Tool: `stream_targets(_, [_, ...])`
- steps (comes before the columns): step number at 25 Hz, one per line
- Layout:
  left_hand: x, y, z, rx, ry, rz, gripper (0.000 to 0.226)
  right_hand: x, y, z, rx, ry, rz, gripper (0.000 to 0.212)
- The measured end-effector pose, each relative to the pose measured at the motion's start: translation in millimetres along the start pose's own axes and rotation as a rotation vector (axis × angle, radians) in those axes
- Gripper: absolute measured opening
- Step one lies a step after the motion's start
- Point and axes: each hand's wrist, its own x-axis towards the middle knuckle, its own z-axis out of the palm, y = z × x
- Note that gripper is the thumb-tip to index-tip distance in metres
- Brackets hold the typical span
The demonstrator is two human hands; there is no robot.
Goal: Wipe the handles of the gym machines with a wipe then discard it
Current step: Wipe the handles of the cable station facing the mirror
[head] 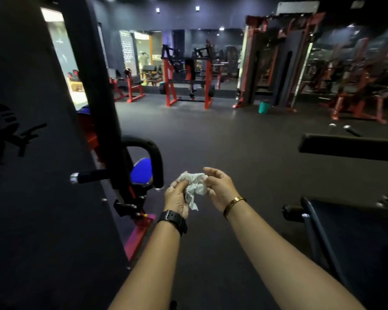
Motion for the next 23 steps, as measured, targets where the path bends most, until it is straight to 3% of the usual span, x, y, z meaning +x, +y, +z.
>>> stream_targets(2, [-4.8, -26.5, 27.4, -0.005, 0.004, -0.031, 0.021, -2.0, -10.2, -37.2, 0.002, 0.063, 0.031, 0.035])
stream_targets(6, [-4.9, -67.2, 75.5, -0.036, -0.073, -0.166, 0.016, 1.4, -26.6, -93.4, 0.135, 0.118, 0.110, 0.011])
stream_targets(14, [37.7, -128.6, 136.0, -0.062, -0.124, -0.378, 0.023, 50.9, -46.4, -175.4, 0.226, 0.221, 0.151, 0.022])
stream_targets(23, [190.4, -166.6, 202.7, -0.019, -0.159, -0.391, 0.044, 207.6, -76.9, -210.4, 0.291, 0.254, 0.124, 0.016])
